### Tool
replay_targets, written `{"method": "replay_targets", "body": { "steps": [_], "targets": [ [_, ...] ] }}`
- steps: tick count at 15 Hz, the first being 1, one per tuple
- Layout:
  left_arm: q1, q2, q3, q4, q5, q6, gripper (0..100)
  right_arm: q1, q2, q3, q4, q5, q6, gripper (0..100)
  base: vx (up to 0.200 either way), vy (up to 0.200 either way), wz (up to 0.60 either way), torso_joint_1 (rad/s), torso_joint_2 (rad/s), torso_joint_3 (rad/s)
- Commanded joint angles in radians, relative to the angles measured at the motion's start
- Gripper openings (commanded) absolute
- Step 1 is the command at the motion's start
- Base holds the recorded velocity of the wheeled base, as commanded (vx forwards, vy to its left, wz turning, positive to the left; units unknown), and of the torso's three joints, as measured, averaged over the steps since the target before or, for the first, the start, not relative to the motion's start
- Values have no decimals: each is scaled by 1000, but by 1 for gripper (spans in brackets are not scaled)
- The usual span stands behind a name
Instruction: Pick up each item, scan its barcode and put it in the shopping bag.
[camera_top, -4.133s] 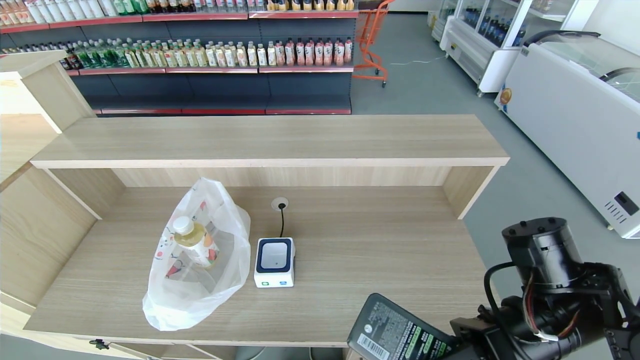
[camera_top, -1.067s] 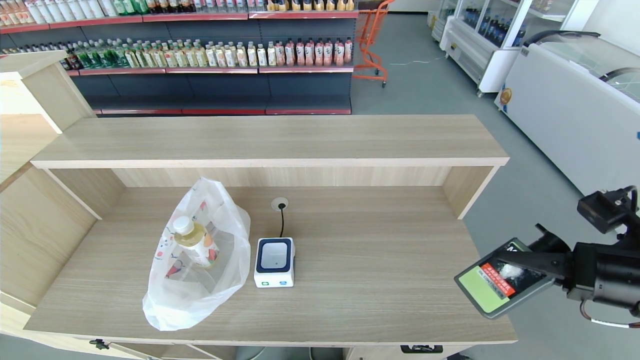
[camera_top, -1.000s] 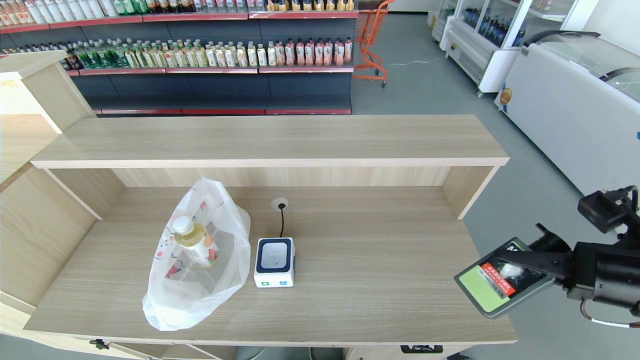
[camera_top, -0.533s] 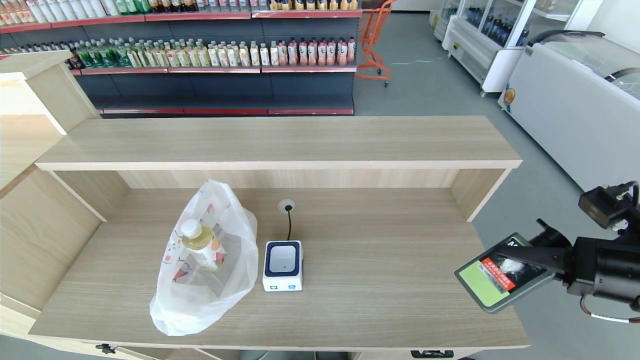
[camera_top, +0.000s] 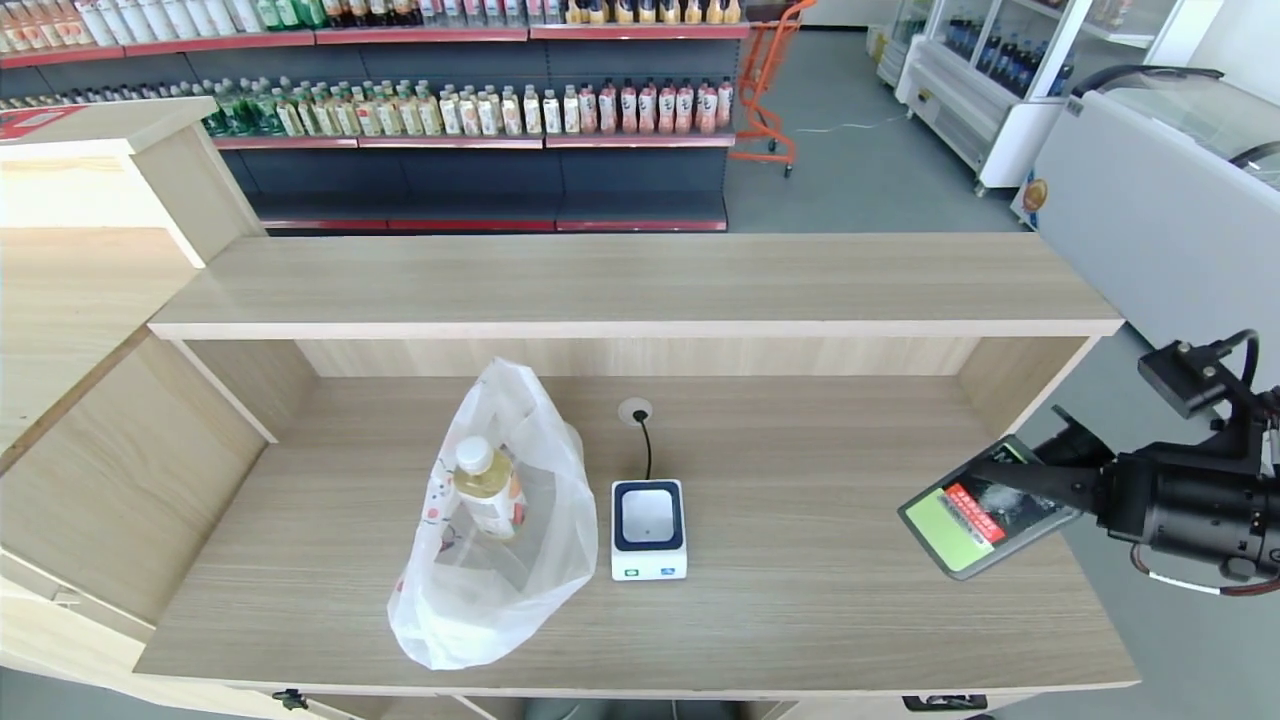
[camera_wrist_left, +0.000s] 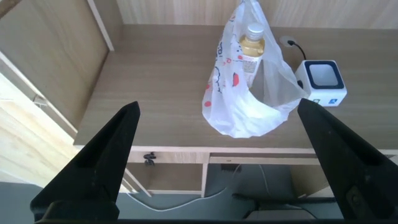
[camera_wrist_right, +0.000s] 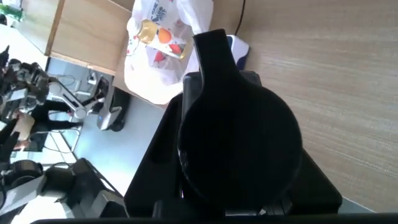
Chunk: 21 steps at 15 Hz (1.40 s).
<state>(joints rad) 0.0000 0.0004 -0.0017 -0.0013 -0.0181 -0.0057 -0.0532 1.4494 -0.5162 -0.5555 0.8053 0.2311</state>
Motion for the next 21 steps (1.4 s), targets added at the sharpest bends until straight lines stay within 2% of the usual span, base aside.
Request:
{"method": "replay_targets", "body": {
  "steps": [1,4,6,8,10,18,21],
  "targets": [
    [0,0,0,0,0,0,100,21,126,-13,-64,-6,-73,0,0,200,0,-2,-2,2],
    [0,0,0,0,0,4,100,107,194,-45,-83,-37,-76,0,0,200,0,4,5,1],
    [0,0,0,0,0,3,100,151,243,-59,-96,-83,-85,0,0,0,0,0,0,0],
    [0,0,0,0,0,3,100,168,379,-76,-251,-137,-165,0,0,0,0,0,0,0],
    [0,0,0,0,0,3,100,184,477,-84,-366,-144,-184,0,0,0,0,0,0,0],
    [0,0,0,0,0,3,100,251,626,-202,-383,-150,-177,0,0,0,0,0,0,0],
    [0,0,0,0,0,3,100,269,675,-278,-382,-207,-177,0,0,0,0,0,0,0]
  ]
}}
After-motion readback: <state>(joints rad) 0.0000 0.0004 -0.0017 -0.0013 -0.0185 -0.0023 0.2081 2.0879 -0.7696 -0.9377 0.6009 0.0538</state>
